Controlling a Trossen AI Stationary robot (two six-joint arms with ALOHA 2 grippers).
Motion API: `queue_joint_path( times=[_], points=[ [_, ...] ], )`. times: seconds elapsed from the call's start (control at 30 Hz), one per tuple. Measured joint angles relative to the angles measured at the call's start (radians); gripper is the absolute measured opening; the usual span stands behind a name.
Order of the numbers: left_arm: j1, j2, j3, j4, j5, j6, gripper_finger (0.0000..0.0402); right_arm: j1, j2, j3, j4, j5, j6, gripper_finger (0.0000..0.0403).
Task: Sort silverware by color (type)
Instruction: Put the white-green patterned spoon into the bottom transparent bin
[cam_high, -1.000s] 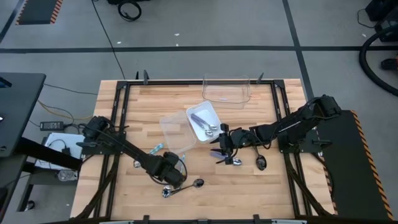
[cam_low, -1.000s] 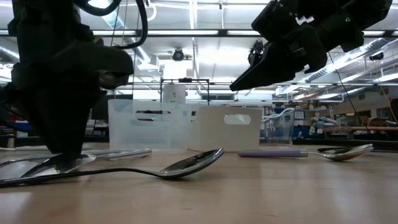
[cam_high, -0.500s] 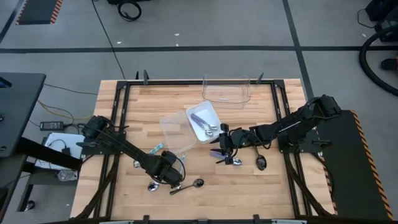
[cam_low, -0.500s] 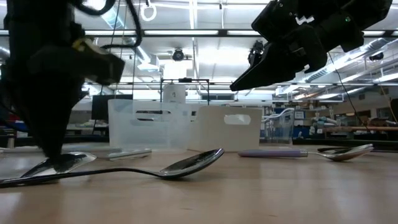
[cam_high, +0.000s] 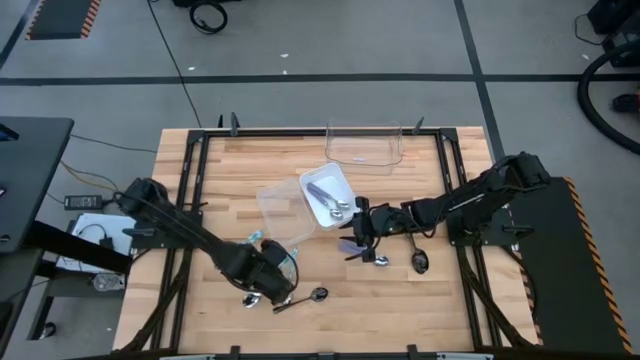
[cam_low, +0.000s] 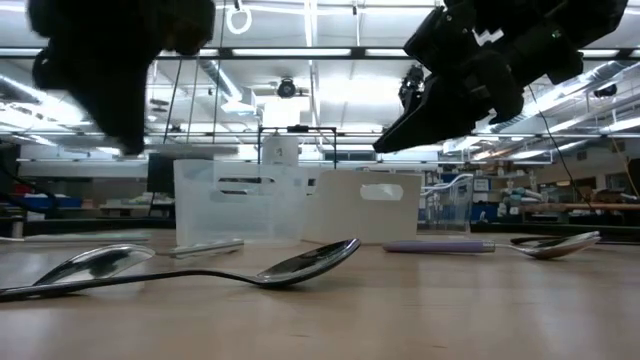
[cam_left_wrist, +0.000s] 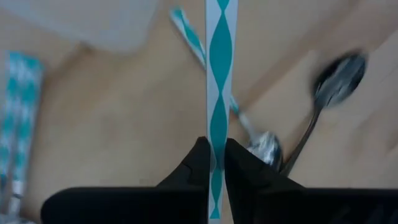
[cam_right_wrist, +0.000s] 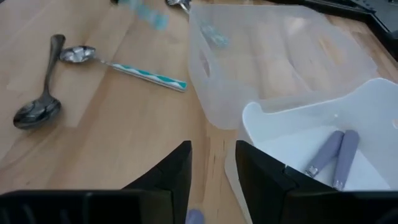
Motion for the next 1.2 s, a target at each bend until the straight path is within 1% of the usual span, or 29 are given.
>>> queue_joint_path(
  times=[0.17,0.23,0.33,0.43,0.53,0.73,0.83,0.93,0.97,1.2],
  points=[
    [-0.001,-0.08,0.0,-0.01,-0.175,0.001,0.0031,-0.016,-0.058,0.0,-0.099,0.026,0.024,0.0133],
    [0.002,-0.104,-0.001,-0.027,-0.26,0.002,0.0031,-0.022,-0.083,0.0,-0.111,0.027,0.027,0.0133],
    [0.03,-0.115,0.001,-0.025,-0.36,0.006,0.0031,-0.028,-0.11,0.0,-0.128,0.026,0.036,0.0132],
    [0.06,-0.117,0.0,-0.037,-0.432,0.031,0.004,-0.03,-0.116,0.0,-0.139,0.026,0.037,0.0132],
    [0.088,-0.112,-0.002,-0.044,-0.482,0.084,0.0043,-0.029,-0.111,0.0,-0.137,0.026,0.041,0.0132],
    [0.114,-0.125,0.0,0.03,-0.64,0.185,0.0046,-0.029,-0.091,0.0,-0.153,0.025,0.05,0.013],
    [0.125,-0.123,-0.001,0.025,-0.683,0.196,0.0047,-0.029,-0.088,0.0,-0.146,0.036,0.046,0.013],
    [0.149,-0.112,-0.002,0.022,-0.707,0.209,0.0048,-0.03,-0.104,0.0,-0.158,0.117,0.036,0.013],
    [0.158,-0.112,-0.002,0.023,-0.712,0.217,0.0048,-0.03,-0.117,0.0,-0.17,0.128,0.036,0.013],
    [0.227,-0.114,-0.001,0.033,-0.719,0.241,0.0049,-0.03,-0.162,0.0,-0.211,0.125,0.032,0.013]
  ],
)
